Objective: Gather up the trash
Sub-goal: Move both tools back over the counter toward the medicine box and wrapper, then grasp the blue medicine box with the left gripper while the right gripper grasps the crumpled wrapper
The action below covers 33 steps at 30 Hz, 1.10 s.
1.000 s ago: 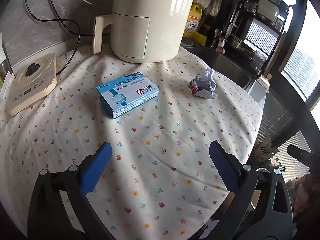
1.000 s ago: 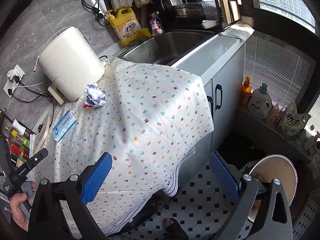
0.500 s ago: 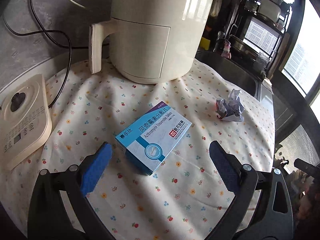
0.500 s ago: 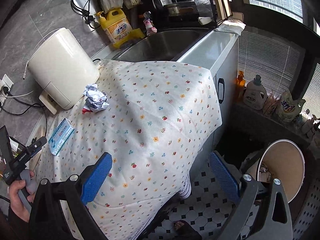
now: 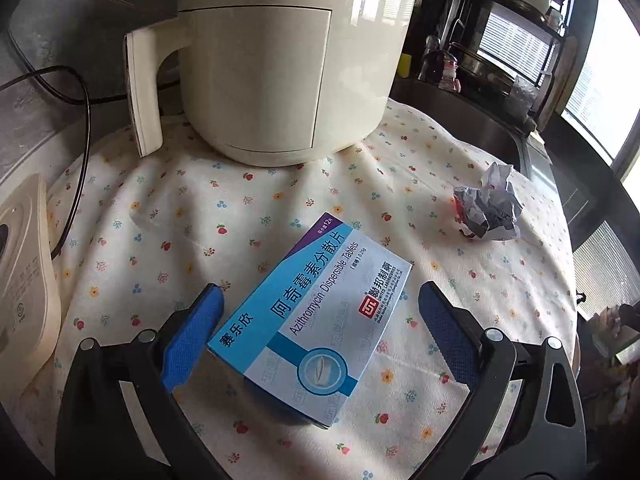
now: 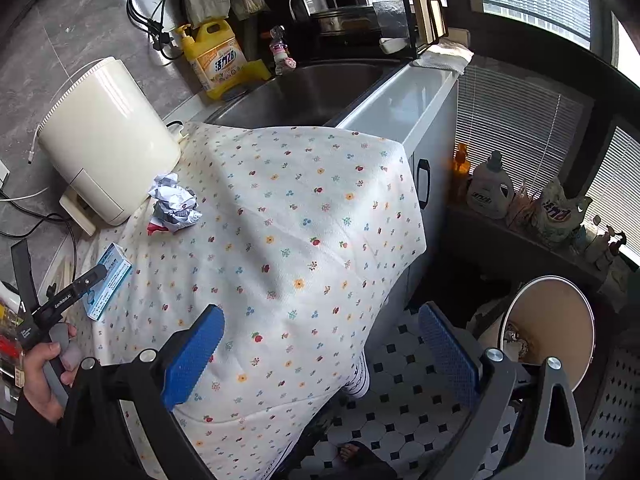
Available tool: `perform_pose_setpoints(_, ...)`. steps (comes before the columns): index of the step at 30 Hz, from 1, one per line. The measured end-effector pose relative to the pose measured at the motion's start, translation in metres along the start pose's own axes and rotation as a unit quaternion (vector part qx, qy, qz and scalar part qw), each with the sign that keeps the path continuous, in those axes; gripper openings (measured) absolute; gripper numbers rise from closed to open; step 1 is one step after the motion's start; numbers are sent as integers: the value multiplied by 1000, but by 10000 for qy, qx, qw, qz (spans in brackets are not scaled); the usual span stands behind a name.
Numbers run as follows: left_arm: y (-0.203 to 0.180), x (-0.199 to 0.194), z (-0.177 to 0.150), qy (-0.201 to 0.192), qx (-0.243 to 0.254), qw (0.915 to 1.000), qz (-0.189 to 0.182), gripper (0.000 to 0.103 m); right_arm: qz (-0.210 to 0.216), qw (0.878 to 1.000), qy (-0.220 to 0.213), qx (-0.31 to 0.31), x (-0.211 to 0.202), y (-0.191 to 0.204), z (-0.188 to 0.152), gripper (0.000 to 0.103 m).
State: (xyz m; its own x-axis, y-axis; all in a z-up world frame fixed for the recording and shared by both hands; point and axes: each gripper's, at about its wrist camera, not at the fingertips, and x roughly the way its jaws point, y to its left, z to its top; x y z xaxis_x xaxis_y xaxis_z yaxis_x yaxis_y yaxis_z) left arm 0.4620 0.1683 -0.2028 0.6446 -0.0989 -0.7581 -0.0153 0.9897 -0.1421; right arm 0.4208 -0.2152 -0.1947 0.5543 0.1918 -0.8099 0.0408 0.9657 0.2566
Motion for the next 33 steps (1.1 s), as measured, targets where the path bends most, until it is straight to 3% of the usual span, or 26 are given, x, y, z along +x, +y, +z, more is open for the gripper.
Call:
perform_pose_setpoints(4, -8, 2, -9, 118, 37, 9999, 1, 93, 43, 9999, 50, -111, 6, 11, 3, 95)
perform_pose_setpoints(8, -12, 0, -19, 188, 8, 9998, 53, 77, 150, 9994, 105, -307, 15, 28, 7, 95)
perform_pose_setpoints(13, -10, -14, -27, 118, -114, 9998, 116, 69, 323, 9977, 120, -575, 24, 51, 16, 95)
perform_pose_setpoints(19, 15, -46, -35, -155, -640, 9971, 388, 67, 550, 9933, 142, -1004, 43, 85, 33, 95)
perform_pose_setpoints(25, 47, -78, -48, -356, -1144, 9905, 670, 67, 858, 9857, 271, -1427, 67, 125, 47, 85)
perform_pose_setpoints(30, 67, -97, -61, -458, -1463, 9844, 869, 67, 947, 9809, 310, -1669, 89, 156, 58, 84)
perform_pose_setpoints(33, 74, -104, -69, -484, -1593, 9814, 954, 67, 876, 9802, 253, -1757, 101, 168, 67, 90)
